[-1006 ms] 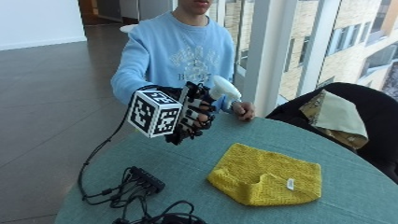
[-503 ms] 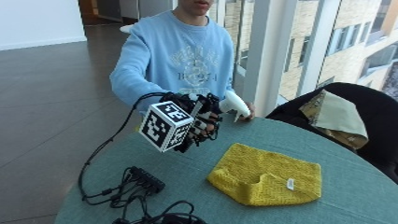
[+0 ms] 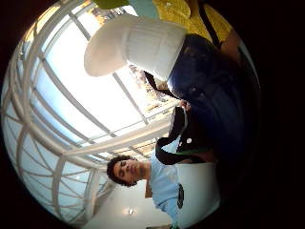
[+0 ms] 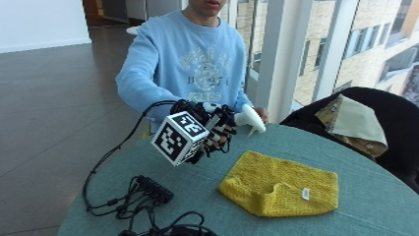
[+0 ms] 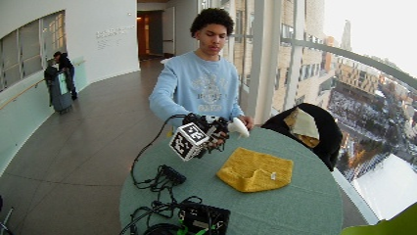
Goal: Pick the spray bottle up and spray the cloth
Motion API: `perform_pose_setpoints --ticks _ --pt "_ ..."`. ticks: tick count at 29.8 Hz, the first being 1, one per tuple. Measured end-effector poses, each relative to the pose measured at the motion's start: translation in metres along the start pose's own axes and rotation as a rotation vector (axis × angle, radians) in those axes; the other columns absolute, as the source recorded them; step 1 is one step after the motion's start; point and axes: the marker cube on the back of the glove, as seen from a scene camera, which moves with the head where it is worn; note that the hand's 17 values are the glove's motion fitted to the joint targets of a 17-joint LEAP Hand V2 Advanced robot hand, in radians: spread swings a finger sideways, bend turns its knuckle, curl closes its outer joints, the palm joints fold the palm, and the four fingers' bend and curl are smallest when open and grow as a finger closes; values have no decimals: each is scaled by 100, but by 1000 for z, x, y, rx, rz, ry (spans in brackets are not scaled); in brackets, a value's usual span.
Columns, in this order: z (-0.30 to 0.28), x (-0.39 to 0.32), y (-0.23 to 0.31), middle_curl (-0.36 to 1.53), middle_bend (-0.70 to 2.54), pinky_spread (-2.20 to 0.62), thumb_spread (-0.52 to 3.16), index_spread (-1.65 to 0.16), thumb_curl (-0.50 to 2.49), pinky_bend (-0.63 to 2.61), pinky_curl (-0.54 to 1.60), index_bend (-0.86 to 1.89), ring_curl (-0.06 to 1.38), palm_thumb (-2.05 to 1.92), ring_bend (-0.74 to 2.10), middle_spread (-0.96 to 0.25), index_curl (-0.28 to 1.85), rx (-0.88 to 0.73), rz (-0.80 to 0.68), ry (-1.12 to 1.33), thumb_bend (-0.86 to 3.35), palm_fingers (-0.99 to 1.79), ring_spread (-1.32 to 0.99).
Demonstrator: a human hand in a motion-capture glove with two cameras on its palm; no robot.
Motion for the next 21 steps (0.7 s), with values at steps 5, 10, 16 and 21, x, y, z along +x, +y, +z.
perform_pose_setpoints --ticks 5,10,16,21 --pt "0 1 -1 48 31 26 95 -21 56 18 31 13 41 82 51 -7 33 -1 24 11 -2 109 1" --pt "1 4 -3 48 31 26 96 -21 55 18 31 13 41 82 51 -7 34 -4 47 12 -2 110 1" --pt "3 5 -5 48 32 25 98 -21 54 18 31 13 41 81 51 -7 34 -7 58 6 -2 110 1" --pt "4 5 -6 48 31 25 98 -20 54 18 31 13 41 81 52 -7 34 -7 66 6 -2 110 1"
